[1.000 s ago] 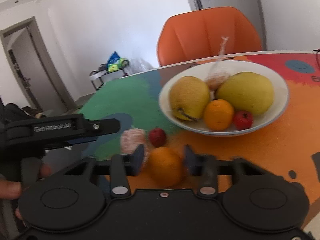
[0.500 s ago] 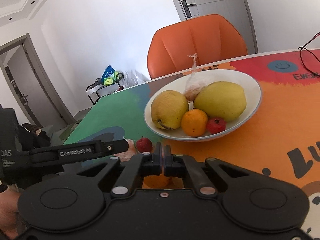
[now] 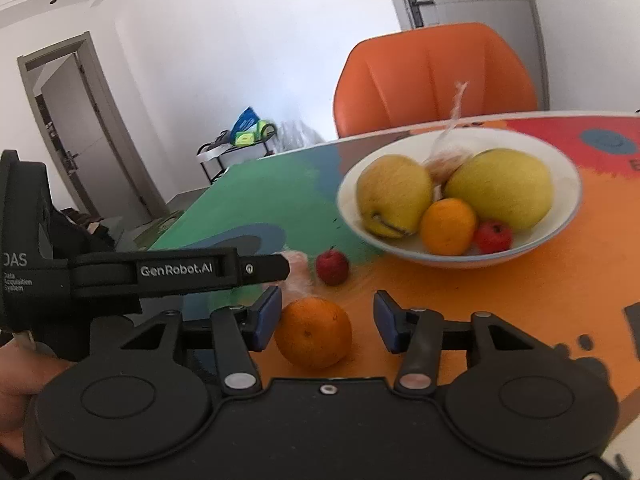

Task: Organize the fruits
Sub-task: 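Grasp the orange with the right tool while the left tool lets the pomelo segment go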

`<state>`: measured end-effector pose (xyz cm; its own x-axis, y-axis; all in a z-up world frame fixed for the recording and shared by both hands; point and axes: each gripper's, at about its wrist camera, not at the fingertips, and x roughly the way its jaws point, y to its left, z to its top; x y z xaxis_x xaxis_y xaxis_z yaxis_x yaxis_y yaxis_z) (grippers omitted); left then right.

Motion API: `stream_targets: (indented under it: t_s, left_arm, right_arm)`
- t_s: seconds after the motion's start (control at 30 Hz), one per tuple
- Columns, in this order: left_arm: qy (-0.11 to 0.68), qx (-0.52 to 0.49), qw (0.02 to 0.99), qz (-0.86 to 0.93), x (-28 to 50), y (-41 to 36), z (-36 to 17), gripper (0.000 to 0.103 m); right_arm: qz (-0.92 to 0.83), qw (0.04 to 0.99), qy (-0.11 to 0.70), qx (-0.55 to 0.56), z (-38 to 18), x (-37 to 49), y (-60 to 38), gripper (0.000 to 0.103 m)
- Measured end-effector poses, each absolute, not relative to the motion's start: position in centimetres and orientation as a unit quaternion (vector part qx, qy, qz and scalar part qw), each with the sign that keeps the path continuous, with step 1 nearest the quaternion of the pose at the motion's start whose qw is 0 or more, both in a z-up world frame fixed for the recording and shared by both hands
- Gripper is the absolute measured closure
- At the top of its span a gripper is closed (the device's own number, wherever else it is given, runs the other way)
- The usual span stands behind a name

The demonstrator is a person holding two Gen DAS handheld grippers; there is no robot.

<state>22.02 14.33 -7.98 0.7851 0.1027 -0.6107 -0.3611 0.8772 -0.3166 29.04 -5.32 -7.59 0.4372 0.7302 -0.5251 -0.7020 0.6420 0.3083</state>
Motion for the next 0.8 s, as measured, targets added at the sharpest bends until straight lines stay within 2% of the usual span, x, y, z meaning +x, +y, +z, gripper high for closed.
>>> stream_targets:
  t_s: [0.1, 0.3, 0.37, 0.4, 0.47, 0.5, 0.6, 0.67, 0.7, 0.8]
  left_arm:
    - [0.298, -0.216, 0.921, 0.130, 21.8, 14.7, -7.8, 0.039]
    - [0.295, -0.215, 0.922, 0.130, 21.7, 14.6, -7.4, 0.039]
    - [0.295, -0.214, 0.923, 0.124, 21.6, 14.3, -7.3, 0.039]
    - [0.294, -0.213, 0.924, 0.122, 21.6, 14.2, -7.3, 0.039]
    - [0.294, -0.208, 0.925, 0.118, 21.8, 13.8, -7.2, 0.039]
    - [0.294, -0.207, 0.926, 0.117, 21.9, 13.7, -7.2, 0.039]
    - [0.293, -0.209, 0.926, 0.117, 21.8, 13.7, -7.2, 0.039]
    - [0.291, -0.210, 0.925, 0.126, 21.6, 14.0, -7.2, 0.039]
    - [0.289, -0.212, 0.924, 0.130, 21.3, 14.3, -7.2, 0.039]
    - [0.287, -0.215, 0.923, 0.138, 20.9, 14.8, -7.1, 0.039]
  right_arm:
    - [0.435, 0.841, 0.322, 0.021, -7.7, 28.7, -5.0, 0.065]
    - [0.427, 0.845, 0.319, 0.034, -7.3, 28.5, -5.8, 0.069]
    - [0.428, 0.846, 0.313, 0.050, -7.0, 28.6, -6.4, 0.082]
    - [0.430, 0.846, 0.311, 0.058, -6.7, 28.7, -6.7, 0.103]
    - [0.425, 0.848, 0.312, 0.054, -6.4, 28.9, -7.0, 0.103]
    - [0.425, 0.848, 0.313, 0.047, -6.4, 28.9, -7.0, 0.102]
    - [0.420, 0.847, 0.324, 0.039, -7.0, 28.7, -6.8, 0.087]
    - [0.422, 0.845, 0.325, 0.049, -7.0, 28.5, -7.0, 0.066]
    - [0.427, 0.841, 0.326, 0.058, -6.9, 28.5, -7.1, 0.052]
    - [0.432, 0.841, 0.320, 0.061, -6.6, 28.0, -7.1, 0.050]
